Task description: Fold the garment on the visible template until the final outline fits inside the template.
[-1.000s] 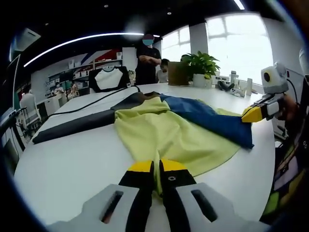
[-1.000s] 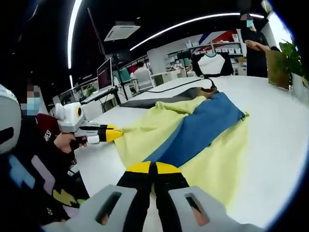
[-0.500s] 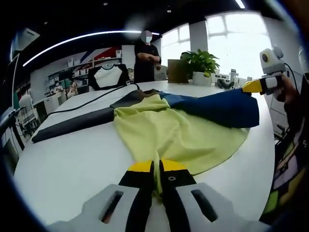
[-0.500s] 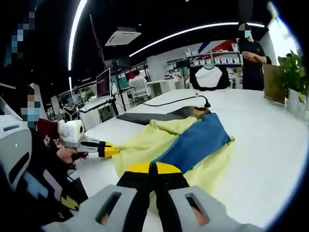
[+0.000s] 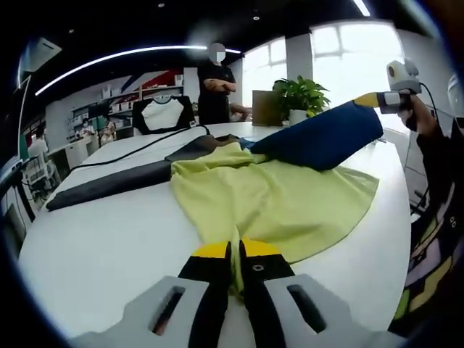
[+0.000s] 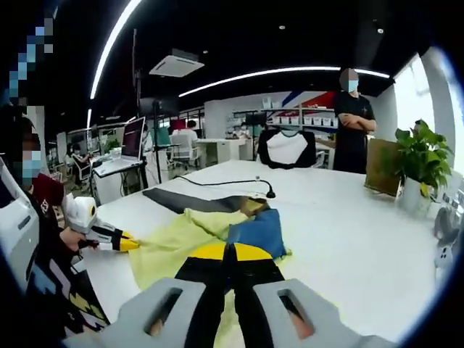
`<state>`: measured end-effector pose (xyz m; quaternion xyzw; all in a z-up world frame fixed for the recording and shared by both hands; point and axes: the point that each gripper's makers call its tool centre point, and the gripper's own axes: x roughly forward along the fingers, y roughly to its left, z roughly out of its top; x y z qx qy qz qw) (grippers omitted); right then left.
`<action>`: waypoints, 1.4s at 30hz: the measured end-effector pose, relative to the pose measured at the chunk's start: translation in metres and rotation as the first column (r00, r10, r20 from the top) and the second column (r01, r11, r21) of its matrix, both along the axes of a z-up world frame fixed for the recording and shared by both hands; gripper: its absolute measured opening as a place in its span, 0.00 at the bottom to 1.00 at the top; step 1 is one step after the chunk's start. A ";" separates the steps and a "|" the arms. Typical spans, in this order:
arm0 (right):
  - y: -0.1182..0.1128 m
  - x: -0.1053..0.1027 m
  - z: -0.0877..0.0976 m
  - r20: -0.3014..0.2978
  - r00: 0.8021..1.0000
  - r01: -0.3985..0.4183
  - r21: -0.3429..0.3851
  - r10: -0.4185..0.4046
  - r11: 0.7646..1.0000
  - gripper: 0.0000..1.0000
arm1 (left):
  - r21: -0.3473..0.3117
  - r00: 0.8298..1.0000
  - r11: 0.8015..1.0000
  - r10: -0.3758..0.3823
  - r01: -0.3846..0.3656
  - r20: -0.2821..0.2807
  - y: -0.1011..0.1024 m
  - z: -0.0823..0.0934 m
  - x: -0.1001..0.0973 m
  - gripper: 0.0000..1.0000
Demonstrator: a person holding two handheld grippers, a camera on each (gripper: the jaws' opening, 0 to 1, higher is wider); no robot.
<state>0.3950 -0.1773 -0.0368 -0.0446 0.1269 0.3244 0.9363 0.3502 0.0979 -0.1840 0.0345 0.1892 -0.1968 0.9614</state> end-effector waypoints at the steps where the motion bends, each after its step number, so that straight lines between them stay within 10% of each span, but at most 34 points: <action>1: -0.003 0.003 0.002 0.005 1.000 0.007 -0.004 -0.007 1.000 0.00 | -0.002 1.000 1.000 0.000 0.000 -0.001 0.000 0.000 0.000 0.04; 17: -0.068 0.052 0.041 0.133 0.981 0.156 -0.118 -0.140 0.981 0.00 | -0.025 1.000 1.000 -0.003 0.003 -0.014 -0.001 0.001 0.000 0.04; 42: -0.142 0.128 0.053 0.193 0.931 0.349 -0.210 -0.311 0.913 0.00 | -0.047 0.999 0.999 -0.004 0.002 -0.047 0.000 0.000 0.001 0.04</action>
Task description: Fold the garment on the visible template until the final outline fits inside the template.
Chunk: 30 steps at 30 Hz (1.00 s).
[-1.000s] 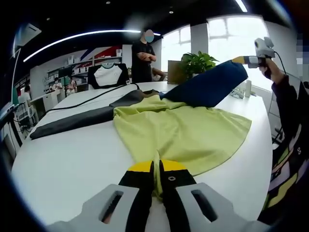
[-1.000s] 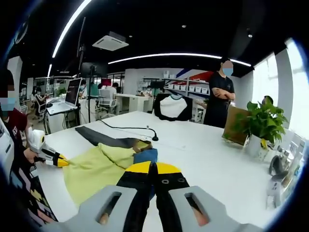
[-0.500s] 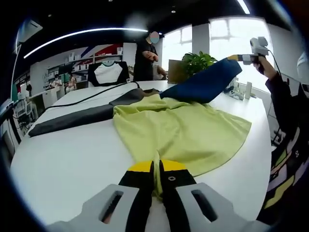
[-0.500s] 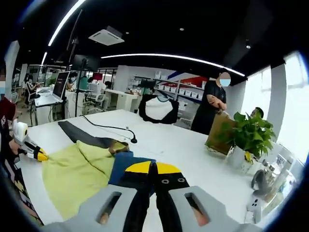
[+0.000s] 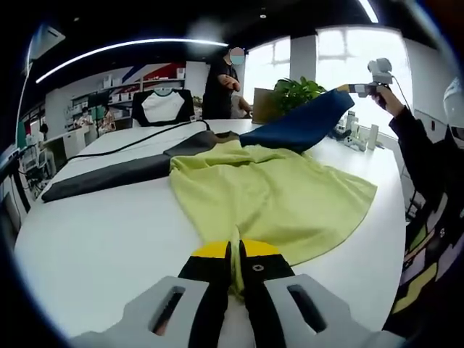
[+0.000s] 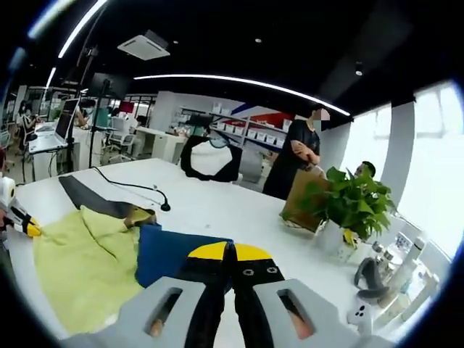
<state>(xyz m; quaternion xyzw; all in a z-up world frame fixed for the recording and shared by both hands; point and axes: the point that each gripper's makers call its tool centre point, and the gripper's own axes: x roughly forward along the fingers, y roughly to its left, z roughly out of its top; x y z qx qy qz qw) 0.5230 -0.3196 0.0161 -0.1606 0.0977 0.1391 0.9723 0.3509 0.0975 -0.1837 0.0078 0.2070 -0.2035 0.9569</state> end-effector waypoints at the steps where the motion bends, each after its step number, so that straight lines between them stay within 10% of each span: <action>1: -0.002 0.003 -0.001 -0.001 1.000 0.005 -0.002 -0.005 1.000 0.00 | -0.001 1.000 1.000 0.000 0.000 -0.001 0.000 0.000 0.000 0.04; 30: -0.088 0.097 -0.093 -0.171 0.969 0.170 -0.072 -0.180 0.983 0.00 | -0.023 1.000 1.000 0.007 -0.007 -0.010 -0.002 0.000 0.004 0.04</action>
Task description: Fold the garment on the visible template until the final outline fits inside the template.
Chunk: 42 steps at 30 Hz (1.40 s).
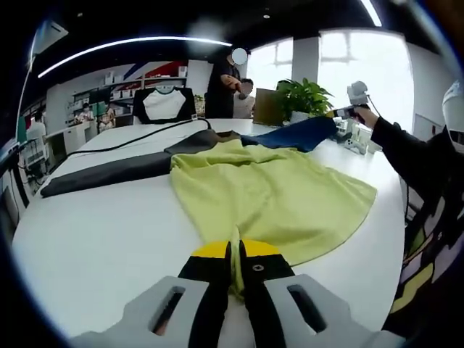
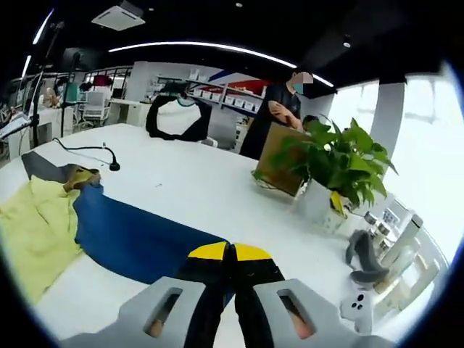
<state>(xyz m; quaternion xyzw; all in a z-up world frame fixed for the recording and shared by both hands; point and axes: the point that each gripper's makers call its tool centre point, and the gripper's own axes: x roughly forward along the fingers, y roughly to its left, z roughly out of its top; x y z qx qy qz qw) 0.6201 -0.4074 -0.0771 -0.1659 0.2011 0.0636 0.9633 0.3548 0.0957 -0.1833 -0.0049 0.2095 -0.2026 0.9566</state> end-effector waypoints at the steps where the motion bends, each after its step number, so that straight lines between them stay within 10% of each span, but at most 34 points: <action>1: -0.003 0.003 -0.003 -0.007 1.000 0.004 0.003 -0.004 1.000 0.00 | 0.000 1.000 1.000 0.000 0.000 0.000 0.000 0.000 0.000 0.04; 42: -0.082 0.053 -0.078 -0.202 0.960 0.169 -0.136 -0.194 0.976 0.00 | -0.035 1.000 0.999 0.025 -0.025 -0.005 0.008 -0.001 0.004 0.04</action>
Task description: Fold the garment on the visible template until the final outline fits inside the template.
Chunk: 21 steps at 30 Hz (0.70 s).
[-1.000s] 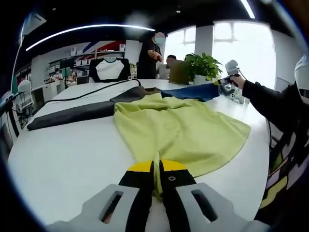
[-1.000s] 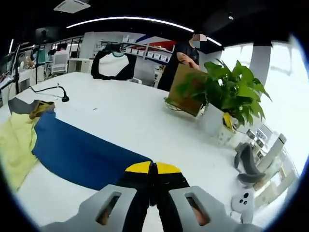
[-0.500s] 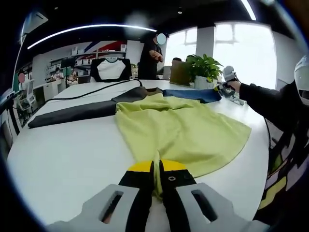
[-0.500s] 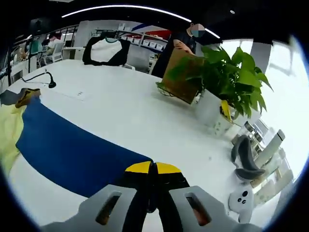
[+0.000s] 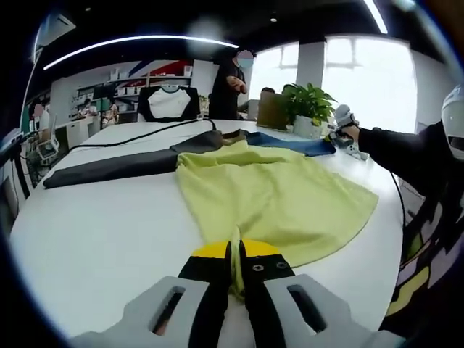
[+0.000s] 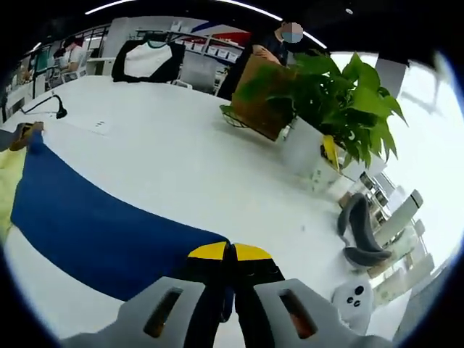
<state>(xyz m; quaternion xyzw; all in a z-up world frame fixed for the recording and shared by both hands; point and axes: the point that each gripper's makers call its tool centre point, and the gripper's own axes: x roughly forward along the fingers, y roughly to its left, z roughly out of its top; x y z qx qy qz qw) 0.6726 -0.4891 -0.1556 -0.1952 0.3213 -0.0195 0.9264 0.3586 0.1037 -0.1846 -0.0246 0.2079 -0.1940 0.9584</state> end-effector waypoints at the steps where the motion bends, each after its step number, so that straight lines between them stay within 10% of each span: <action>1: 0.000 0.000 0.000 -0.001 1.000 0.001 -0.002 -0.001 1.000 0.00 | 0.001 1.000 1.000 0.003 -0.003 0.000 0.001 0.000 0.000 0.04; 21: -0.004 -0.002 -0.019 -0.048 0.999 0.016 -0.031 -0.018 0.999 0.00 | -0.028 0.999 0.999 0.040 -0.040 -0.005 0.026 0.002 -0.007 0.04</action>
